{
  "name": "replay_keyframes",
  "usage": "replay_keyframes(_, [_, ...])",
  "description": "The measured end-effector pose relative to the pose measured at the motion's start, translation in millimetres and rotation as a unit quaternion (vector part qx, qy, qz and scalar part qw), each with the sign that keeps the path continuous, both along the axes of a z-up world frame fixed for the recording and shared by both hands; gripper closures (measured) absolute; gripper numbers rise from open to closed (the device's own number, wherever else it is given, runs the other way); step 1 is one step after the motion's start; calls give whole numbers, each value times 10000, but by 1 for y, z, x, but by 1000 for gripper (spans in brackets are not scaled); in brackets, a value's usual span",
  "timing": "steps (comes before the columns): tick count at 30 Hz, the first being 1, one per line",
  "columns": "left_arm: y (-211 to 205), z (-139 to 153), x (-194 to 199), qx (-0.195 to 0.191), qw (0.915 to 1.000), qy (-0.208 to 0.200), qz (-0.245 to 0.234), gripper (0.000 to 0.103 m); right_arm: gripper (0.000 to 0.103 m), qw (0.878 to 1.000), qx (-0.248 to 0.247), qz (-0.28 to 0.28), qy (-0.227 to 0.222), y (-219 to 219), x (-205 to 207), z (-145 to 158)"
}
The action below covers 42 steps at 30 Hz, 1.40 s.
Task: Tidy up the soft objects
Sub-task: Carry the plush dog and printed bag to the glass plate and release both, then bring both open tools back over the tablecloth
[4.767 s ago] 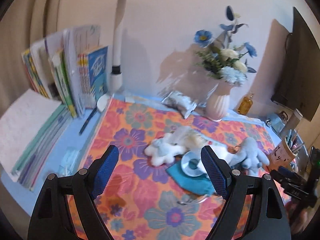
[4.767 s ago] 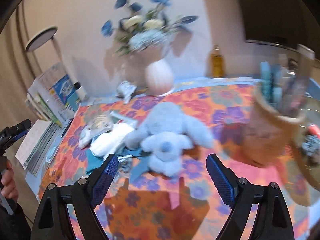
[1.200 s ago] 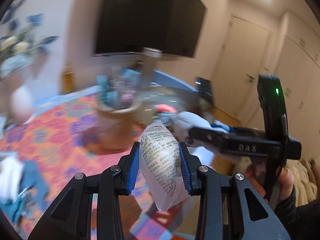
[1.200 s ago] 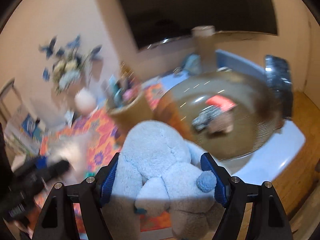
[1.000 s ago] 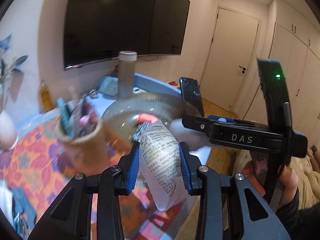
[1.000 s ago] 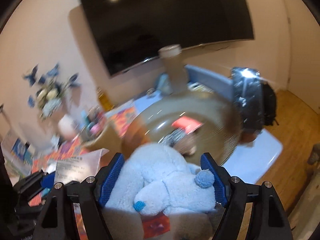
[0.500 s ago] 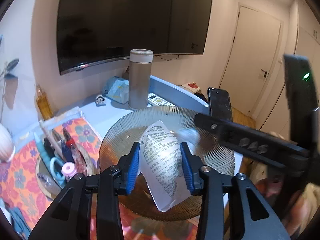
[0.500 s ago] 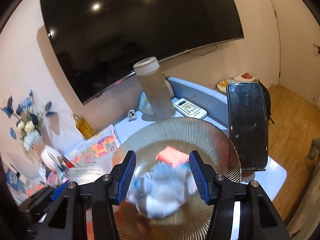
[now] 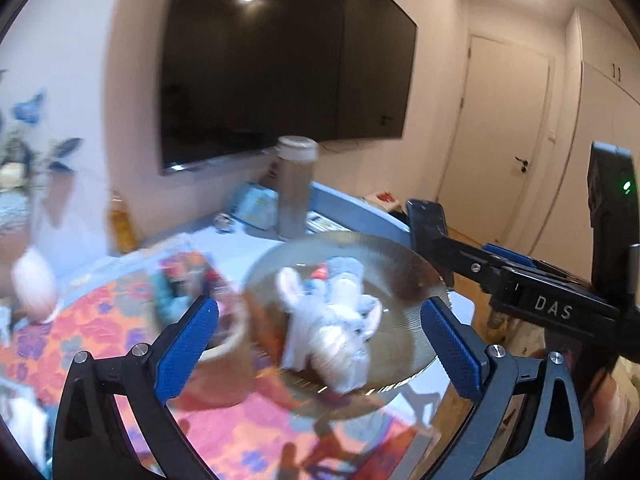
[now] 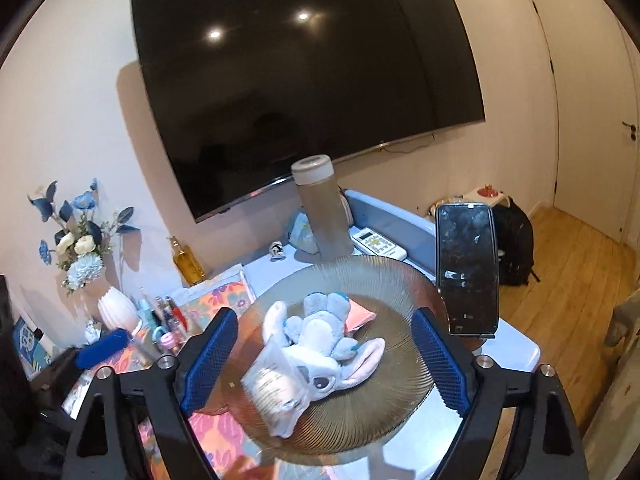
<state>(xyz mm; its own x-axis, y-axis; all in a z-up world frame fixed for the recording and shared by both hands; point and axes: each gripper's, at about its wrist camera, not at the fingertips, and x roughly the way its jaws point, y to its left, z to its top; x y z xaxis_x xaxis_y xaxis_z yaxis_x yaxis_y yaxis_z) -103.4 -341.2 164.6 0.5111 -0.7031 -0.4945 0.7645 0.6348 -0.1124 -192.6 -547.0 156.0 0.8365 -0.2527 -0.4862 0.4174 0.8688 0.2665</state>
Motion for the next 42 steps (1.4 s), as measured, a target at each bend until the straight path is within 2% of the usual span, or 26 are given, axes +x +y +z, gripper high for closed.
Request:
replay_keyframes(5, [92, 25, 4, -230, 9972, -69, 706, 2, 14, 9985, -212, 511, 12, 47, 6, 3])
replay_keyframes(9, [179, 51, 5, -271, 9862, -262, 1612, 2, 14, 9932, -493, 1052, 26, 101, 19, 3])
replay_keyframes(12, [246, 69, 3, -146, 9705, -485, 2358, 2, 10, 9855, -649, 1563, 84, 151, 35, -4])
replay_keyframes(14, [289, 79, 0, 26, 9539, -657, 2927, 2, 6, 9791, -711, 1901, 146, 182, 47, -11])
replay_keyframes(16, [324, 84, -2, 141, 9380, -808, 3368, 2, 6, 9717, -759, 2220, 279, 214, 63, -22])
replay_keyframes(18, [353, 83, -2, 177, 9288, -820, 3609, 2, 6, 9634, -713, 2551, 406, 242, 79, -36])
replay_keyframes(21, [391, 63, 5, 157, 9203, -594, 3864, 2, 6, 9545, -563, 2863, 608, 269, 99, -62])
replay_keyframes(25, [419, 8, 28, 258, 9163, -78, 3995, 2, 6, 9489, -364, 2996, 923, 285, 119, -94])
replay_keyframes(27, [427, -26, 45, 249, 9164, 143, 3992, 2, 6, 9503, -342, 2956, 919, 285, 123, -106])
replay_keyframes(31, [439, -93, 75, 73, 9106, 751, 4063, 2, 6, 9580, -286, 2705, 909, 273, 129, -122])
replay_keyframes(35, [444, -143, 92, -1, 9028, 1197, 4131, 2, 6, 9608, 206, 2582, 985, 255, 137, -130])
replay_keyframes(37, [443, -153, 98, 164, 8967, 1467, 4173, 5, 6, 9624, 272, 2512, 997, 252, 140, -133])
replay_keyframes(39, [442, -152, 98, 119, 9018, 1445, 4071, 5, 6, 9619, 295, 2487, 1096, 252, 143, -135])
replay_keyframes(42, [445, -154, 99, 67, 9018, 1572, 4024, 5, 6, 9610, 215, 2524, 1110, 256, 142, -134])
